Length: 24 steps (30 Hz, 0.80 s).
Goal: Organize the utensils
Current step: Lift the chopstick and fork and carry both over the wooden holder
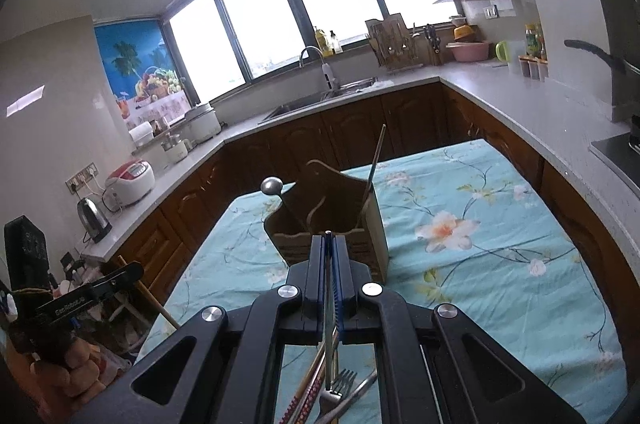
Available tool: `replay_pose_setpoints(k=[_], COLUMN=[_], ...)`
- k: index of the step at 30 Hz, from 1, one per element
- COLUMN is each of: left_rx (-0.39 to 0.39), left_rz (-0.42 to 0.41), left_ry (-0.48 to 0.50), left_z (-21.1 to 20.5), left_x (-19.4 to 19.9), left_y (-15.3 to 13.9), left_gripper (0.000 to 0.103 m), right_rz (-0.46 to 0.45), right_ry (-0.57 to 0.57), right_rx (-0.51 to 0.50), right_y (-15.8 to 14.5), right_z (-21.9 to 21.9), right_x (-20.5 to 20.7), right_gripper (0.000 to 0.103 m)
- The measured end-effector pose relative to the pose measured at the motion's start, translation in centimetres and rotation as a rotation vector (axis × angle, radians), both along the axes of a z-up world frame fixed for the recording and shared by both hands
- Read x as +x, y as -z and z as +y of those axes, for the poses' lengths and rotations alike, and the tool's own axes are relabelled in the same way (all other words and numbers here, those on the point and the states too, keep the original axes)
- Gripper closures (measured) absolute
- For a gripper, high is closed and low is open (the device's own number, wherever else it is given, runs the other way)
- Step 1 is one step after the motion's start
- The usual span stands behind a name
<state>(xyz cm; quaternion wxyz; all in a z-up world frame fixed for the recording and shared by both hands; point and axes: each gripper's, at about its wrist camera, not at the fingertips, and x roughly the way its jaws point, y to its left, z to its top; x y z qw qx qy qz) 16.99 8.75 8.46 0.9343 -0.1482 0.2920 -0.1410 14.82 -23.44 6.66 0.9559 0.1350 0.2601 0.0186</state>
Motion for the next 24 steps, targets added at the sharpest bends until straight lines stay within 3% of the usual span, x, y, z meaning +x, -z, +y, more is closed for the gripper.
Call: replay_pose_setpoints(k=[8, 16, 24], left_rx=[-0.022, -0.072, -0.122], left_rz=[-0.064, -0.151, -0.238], left_ry=[-0.015, -0.030, -0.091], left_z=[-0.4, -0.9, -1.2], left_x=[2.2, 6.0, 10.9], left_y=[-1.6, -3.3, -2.7], left_gripper=[0.099, 0.099, 0.099], right_rz=[-0.054, -0.162, -0.265], right_ry=[0.005, 0.033, 0.081], right_rx=[-0.001, -0.003, -0.016], right_y=[-1.8, -5.4, -8.2], right_z=[-0.3, -1.2, -2.3], right_x=[1.1, 3.2, 6.3], right_gripper=[0.100, 0.100, 0.100])
